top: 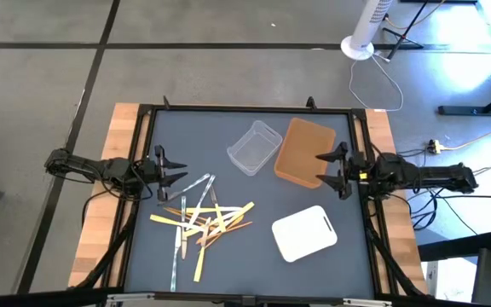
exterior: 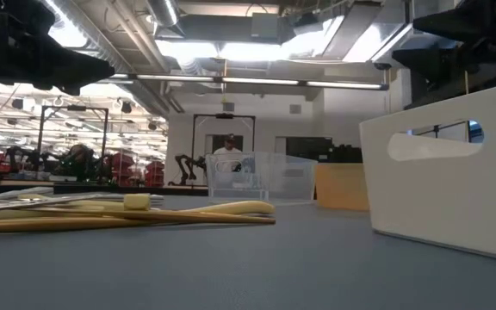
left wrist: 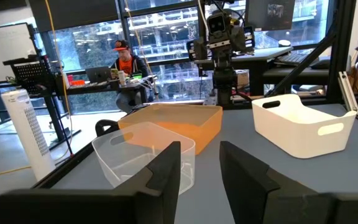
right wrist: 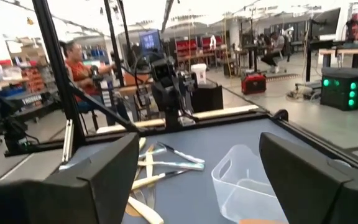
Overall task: Sort silverware by color (type)
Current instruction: Put the yellow knife into the transparent bin
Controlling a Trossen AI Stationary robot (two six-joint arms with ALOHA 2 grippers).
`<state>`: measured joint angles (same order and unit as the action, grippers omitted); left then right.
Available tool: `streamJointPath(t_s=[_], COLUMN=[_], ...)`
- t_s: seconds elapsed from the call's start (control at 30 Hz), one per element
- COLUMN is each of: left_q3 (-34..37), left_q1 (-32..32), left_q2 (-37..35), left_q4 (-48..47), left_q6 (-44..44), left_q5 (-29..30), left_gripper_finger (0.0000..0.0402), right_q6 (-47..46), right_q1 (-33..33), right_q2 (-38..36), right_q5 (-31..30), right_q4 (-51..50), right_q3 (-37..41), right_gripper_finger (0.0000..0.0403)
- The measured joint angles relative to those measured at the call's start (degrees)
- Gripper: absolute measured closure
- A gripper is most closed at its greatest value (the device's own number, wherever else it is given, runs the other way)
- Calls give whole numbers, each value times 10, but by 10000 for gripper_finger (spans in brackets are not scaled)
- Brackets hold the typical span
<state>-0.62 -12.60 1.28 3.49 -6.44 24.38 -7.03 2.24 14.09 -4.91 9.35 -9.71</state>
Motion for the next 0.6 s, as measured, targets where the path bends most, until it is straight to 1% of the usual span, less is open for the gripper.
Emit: streamJointPath(t_s=[0.17,0.23,0.4,0.6], left_q3=[0,0,0,0], left_q1=[0,0,0,0], left_q2=[0,0,0,0], left_q4=[0,0,0,0], left_q6=[0,0,0,0], left_q5=[0,0,0,0], left_gripper_finger=[296,296,296,296], right_q6=[2,17,72,105], right_q1=[0,0,0,0], right_q2=[76,108,201,318], right_q5=[0,1,30,30], right_q4=[-1,-6,-10,-60], right_q3=[-40,-61,-122,-208], right_gripper_finger=[84,84,84,84])
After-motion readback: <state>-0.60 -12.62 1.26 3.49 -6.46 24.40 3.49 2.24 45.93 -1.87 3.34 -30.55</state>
